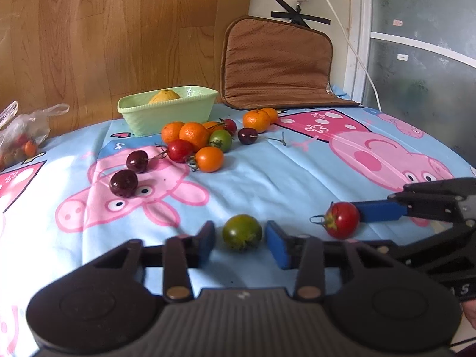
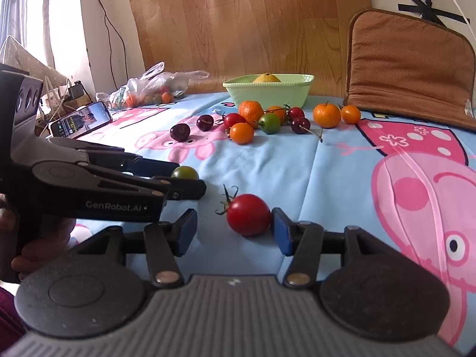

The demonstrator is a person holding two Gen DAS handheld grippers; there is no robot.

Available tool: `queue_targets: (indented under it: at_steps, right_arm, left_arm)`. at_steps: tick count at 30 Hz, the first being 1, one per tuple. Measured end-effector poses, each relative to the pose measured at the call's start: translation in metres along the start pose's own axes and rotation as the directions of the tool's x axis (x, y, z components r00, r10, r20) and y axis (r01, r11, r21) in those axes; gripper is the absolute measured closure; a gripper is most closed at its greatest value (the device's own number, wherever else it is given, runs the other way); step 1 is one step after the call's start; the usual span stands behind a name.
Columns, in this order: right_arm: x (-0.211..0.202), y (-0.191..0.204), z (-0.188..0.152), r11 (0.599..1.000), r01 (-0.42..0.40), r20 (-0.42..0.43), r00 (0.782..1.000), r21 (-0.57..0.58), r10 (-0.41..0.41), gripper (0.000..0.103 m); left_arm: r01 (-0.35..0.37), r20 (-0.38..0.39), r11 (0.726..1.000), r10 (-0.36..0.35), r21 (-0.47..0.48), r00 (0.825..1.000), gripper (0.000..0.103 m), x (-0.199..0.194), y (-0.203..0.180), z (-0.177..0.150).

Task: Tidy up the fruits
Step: 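Grasp the red tomato with the right tool while the left tool grasps the green tomato, then lower both tomatoes into the green bowl and open both tools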

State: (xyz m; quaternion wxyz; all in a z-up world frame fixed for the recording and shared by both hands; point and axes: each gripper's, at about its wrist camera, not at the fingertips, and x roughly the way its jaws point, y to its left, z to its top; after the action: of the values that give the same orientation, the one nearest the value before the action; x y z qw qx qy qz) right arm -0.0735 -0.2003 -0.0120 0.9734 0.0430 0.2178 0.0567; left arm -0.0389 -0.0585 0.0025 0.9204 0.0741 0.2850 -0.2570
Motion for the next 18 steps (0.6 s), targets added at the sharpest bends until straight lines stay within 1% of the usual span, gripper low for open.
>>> queue_targets:
  at_steps: [1,2,3,5,8,11,12,14,16,18]
  right_arm:
    - [0.0,-0.001,0.0,1.0,0.006,0.0,1.0,-0.003,-0.006,0.05]
    - [0.0,0.0,0.0,1.0,0.028,0.004,1.0,-0.012,-0.028,0.067]
    - [0.001,0.0,0.0,0.999,0.041,0.002,0.999,-0.021,-0.041,0.068]
    - [0.003,-0.004,0.006,1.0,0.028,-0.004,1.0,0.005,-0.028,0.069]
    - [0.013,-0.006,0.026,1.0,0.015,0.015,1.0,0.002,-0.015,0.069]
    - [0.029,-0.015,0.068,1.0,-0.017,0.067,0.998,0.009,0.016,0.068]
    - [0.036,-0.02,0.086,1.0,-0.024,0.081,0.996,0.011,0.023,0.068]
    - [0.053,-0.03,0.128,1.0,-0.006,0.119,0.993,-0.013,0.007,0.068]
    - [0.076,-0.043,0.167,1.0,0.006,0.11,0.994,-0.022,-0.003,0.068]
    - [0.1,-0.054,0.192,0.999,0.041,0.105,0.994,-0.029,-0.038,0.068]
  left_arm:
    - [0.007,0.003,1.0,-0.007,0.002,1.0,0.075,-0.001,0.0,0.0]
    - [0.016,0.003,1.0,-0.016,-0.002,1.0,0.075,-0.001,0.001,-0.001]
    - [0.024,0.002,1.0,-0.024,-0.008,1.0,0.075,-0.002,0.002,0.0]
    - [0.042,0.004,0.999,-0.042,-0.016,0.999,0.075,-0.003,0.007,0.005]
    - [0.034,0.049,0.999,-0.034,-0.001,0.998,0.075,-0.005,0.017,0.03]
    - [0.009,0.092,1.0,-0.01,0.007,0.996,0.075,0.0,0.035,0.071]
    - [-0.009,0.108,1.0,0.007,0.017,0.994,0.075,0.004,0.043,0.087]
    - [-0.068,0.131,0.997,0.064,0.024,0.989,0.075,0.019,0.061,0.125]
    - [-0.091,0.121,0.996,0.09,0.005,0.989,0.075,0.039,0.083,0.158]
    - [-0.117,0.092,0.992,0.12,-0.044,0.989,0.075,0.065,0.108,0.181]
